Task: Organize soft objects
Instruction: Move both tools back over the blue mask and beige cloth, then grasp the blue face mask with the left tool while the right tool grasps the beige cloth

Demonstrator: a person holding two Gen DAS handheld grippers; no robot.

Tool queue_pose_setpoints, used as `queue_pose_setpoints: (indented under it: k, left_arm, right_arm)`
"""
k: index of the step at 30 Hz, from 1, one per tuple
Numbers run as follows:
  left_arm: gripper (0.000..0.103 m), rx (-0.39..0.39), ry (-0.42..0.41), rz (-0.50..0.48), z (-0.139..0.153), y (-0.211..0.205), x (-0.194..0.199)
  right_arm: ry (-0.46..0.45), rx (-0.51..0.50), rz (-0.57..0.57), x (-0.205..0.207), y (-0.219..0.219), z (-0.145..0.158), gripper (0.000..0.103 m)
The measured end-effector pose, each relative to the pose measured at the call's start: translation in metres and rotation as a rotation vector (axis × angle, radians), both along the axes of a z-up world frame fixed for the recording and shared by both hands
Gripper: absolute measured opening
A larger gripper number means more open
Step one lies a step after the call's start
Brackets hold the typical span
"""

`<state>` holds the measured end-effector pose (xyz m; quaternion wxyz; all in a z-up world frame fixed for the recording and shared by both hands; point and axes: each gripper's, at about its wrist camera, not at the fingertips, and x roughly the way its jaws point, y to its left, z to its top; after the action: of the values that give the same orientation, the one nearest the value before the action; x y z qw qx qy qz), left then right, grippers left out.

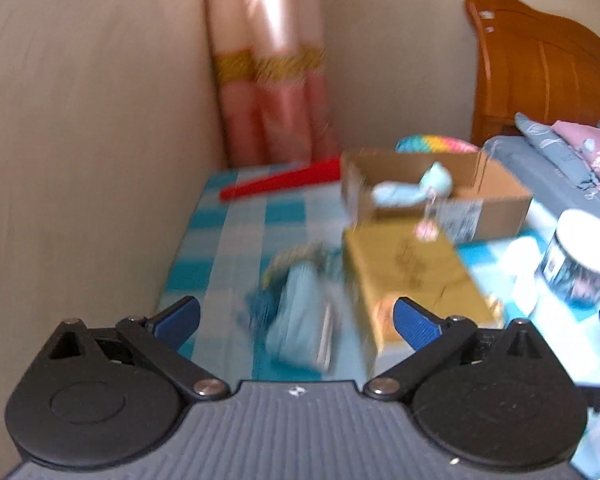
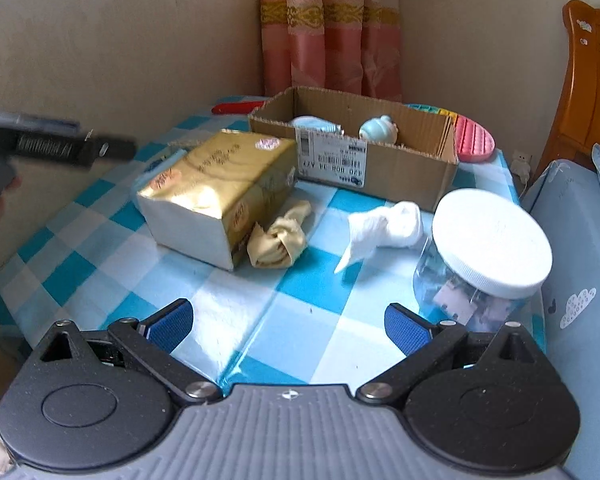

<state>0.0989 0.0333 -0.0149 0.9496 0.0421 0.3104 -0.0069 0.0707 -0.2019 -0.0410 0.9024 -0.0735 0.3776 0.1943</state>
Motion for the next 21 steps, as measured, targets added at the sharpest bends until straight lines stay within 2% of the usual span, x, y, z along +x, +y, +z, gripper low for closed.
queue_pose_setpoints:
  k: [7,16,21]
  left_arm:
    - [0.102,-0.047,0.071,0.062,-0.035,0.02,-0.003]
    - [0.102,-0.048,0.086,0.084,-0.054,0.029,0.006]
    - [0.101,-0.021,0.068,0.082,-0.057,0.026,0.009]
  right_arm:
    - [0.035,-0.018,-0.025,0.005,0.0,-0.012,0.103]
    - [0.074,-0.107,-0.016,0.015,0.011,-0.032,0.103]
    - [0.075,-0.139,0.001,0.02,0.018,-0.039,0.103]
